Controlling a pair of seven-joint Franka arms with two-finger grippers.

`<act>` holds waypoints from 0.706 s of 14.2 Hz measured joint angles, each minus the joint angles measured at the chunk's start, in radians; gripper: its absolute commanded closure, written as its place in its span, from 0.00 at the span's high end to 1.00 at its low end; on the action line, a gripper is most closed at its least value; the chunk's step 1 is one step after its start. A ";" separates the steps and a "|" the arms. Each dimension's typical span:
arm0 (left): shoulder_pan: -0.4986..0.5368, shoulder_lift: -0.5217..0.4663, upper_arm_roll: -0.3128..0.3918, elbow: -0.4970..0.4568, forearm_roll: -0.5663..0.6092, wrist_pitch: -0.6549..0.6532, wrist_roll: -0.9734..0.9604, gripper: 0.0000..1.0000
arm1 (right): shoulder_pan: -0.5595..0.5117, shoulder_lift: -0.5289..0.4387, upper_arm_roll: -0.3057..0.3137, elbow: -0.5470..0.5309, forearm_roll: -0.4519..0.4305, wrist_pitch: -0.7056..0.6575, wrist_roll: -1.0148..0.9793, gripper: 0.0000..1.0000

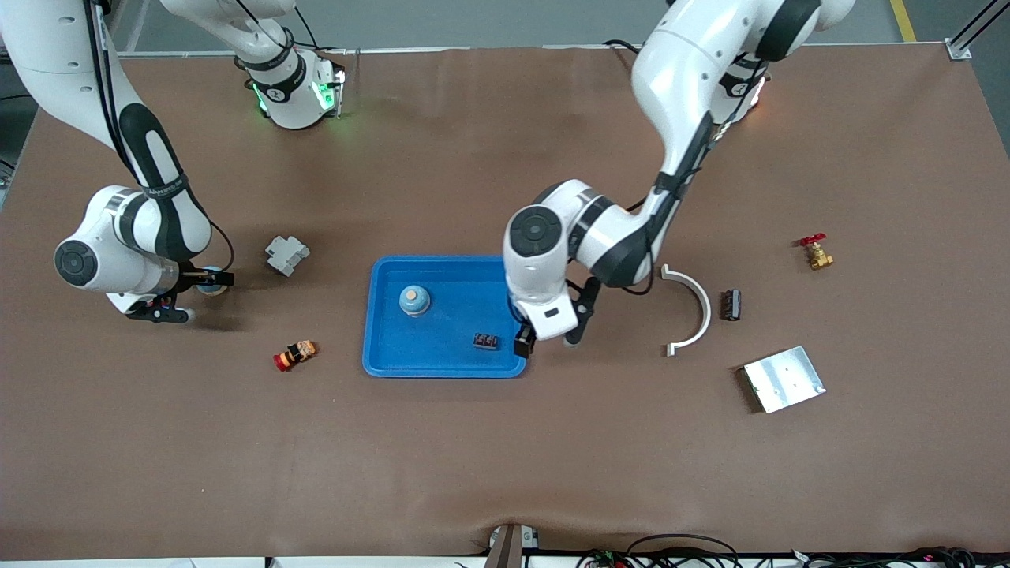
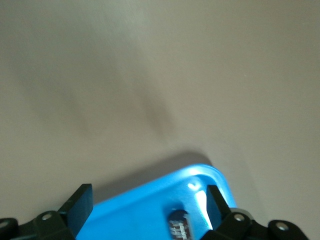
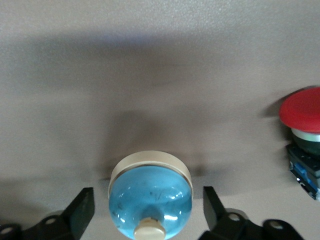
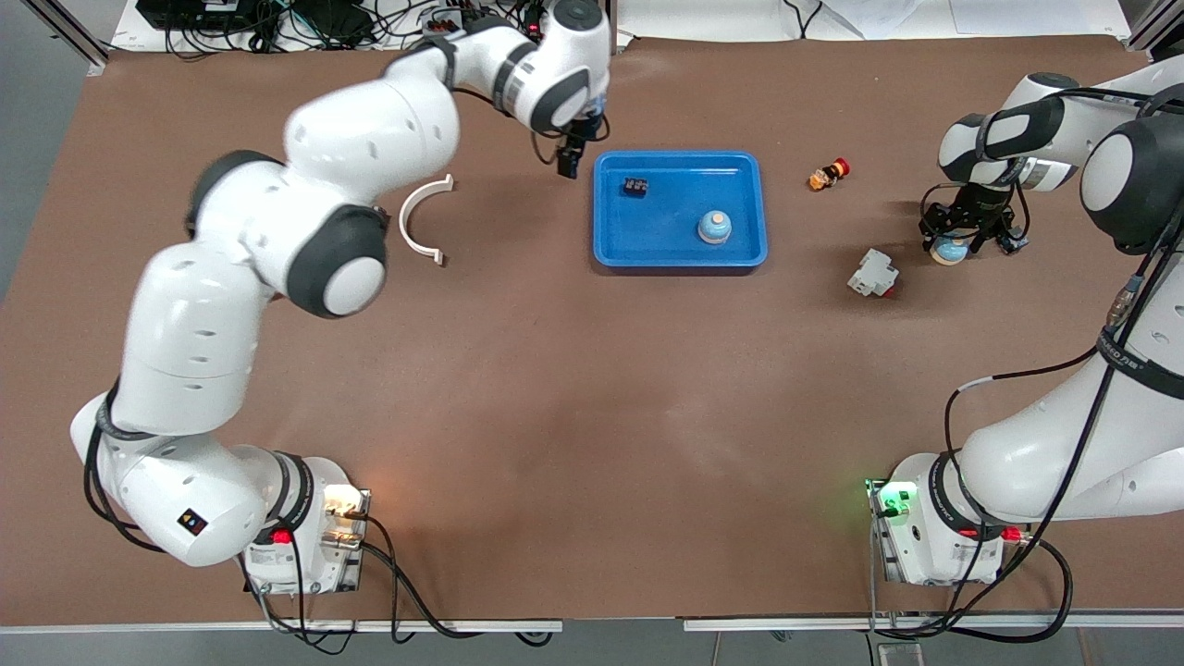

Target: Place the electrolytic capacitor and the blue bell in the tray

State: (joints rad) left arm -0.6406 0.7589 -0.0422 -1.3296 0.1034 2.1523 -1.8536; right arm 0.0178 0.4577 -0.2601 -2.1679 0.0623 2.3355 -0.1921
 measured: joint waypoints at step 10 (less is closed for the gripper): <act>0.190 -0.319 -0.070 -0.505 0.000 0.144 0.408 1.00 | 0.025 -0.007 0.017 0.192 0.024 -0.259 -0.050 0.15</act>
State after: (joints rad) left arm -0.4510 0.4395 -0.1120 -1.8348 0.1033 2.2962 -1.4451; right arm 0.0432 0.4508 -0.2431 -1.9759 0.0864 2.0764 -0.2426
